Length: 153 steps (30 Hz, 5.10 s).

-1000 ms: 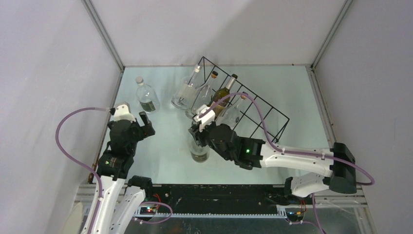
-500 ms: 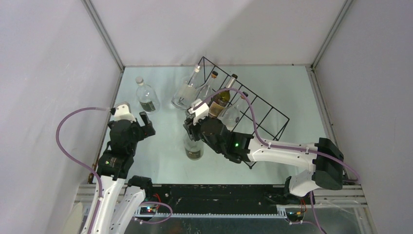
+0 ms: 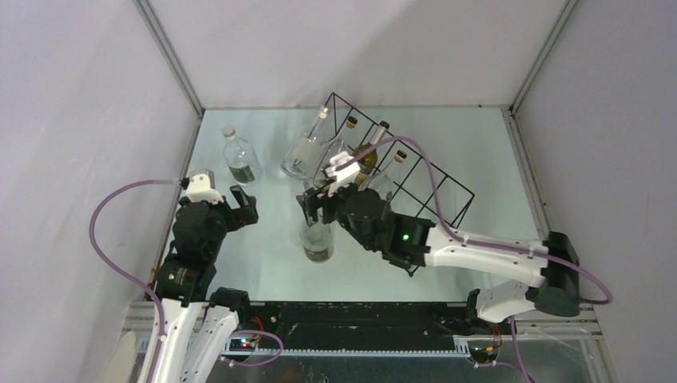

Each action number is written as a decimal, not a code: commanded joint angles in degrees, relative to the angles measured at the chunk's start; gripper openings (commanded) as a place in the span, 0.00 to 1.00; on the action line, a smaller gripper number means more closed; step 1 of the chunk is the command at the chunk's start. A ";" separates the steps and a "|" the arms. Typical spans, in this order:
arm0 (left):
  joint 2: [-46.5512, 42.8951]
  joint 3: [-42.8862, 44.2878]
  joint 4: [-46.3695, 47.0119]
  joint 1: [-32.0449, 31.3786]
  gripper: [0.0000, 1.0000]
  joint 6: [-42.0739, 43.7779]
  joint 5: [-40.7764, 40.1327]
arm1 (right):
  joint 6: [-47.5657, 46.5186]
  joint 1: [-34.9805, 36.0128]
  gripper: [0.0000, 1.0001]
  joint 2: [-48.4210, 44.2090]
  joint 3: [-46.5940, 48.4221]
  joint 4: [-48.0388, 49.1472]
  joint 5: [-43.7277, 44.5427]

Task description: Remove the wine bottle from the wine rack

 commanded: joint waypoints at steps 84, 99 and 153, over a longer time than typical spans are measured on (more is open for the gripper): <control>16.43 2.93 17.12 -45.43 0.00 -0.12 -30.35 | 43.79 -0.09 0.77 -53.53 -25.09 -54.93 27.91; 15.68 7.99 16.49 -14.27 0.00 5.08 -17.96 | 44.14 -0.62 0.77 -53.56 -26.81 -55.60 27.68; 37.01 15.56 40.52 9.23 0.83 3.77 -20.97 | 39.13 -7.93 0.78 -53.58 -29.94 -54.21 21.97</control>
